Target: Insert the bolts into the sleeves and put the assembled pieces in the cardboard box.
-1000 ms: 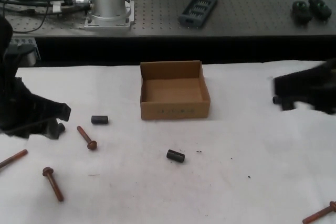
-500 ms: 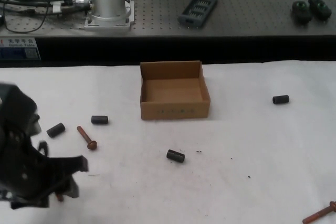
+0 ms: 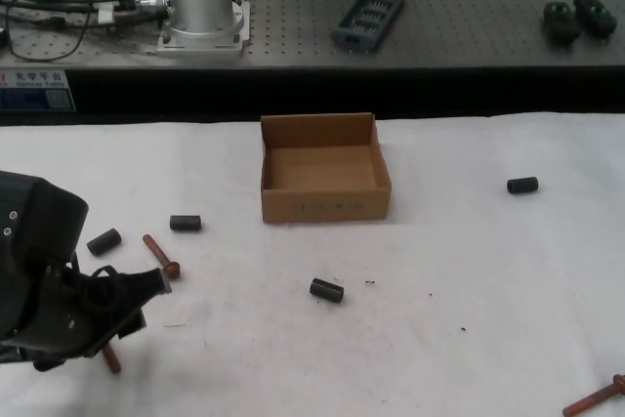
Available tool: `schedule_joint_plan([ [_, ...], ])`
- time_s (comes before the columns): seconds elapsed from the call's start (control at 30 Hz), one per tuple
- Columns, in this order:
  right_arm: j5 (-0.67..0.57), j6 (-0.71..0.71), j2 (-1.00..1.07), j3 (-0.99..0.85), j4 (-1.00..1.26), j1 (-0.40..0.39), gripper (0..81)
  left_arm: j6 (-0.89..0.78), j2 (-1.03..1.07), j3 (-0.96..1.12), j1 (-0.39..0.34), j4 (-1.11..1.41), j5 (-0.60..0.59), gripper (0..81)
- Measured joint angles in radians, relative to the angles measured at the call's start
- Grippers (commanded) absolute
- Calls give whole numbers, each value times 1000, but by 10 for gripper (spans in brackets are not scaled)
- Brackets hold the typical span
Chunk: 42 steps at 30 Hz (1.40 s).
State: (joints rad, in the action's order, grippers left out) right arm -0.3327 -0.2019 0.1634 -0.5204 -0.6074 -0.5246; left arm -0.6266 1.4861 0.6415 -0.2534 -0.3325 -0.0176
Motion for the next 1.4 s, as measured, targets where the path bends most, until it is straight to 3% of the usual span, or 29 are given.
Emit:
schedule_joint_plan([
  [0.6, -9, -5, 0, 0, -34, 0, 66, -10, 91, 3, -2, 87, 82, 418],
  [0.7, -9, -6, 0, 0, -42, 0, 66, -10, 98, 3, -2, 112, 91, 330],
  [0.9, -29, -6, 0, 0, -46, 0, 66, -10, 106, 3, -2, 115, 101, 17],
  [1.07, -83, -6, 0, 0, -46, 0, 66, 23, 112, 3, -2, 133, 72, 6],
  [1.4, -97, -6, 0, 4, -44, 0, 66, 338, 109, 3, -2, 173, -49, 6],
])
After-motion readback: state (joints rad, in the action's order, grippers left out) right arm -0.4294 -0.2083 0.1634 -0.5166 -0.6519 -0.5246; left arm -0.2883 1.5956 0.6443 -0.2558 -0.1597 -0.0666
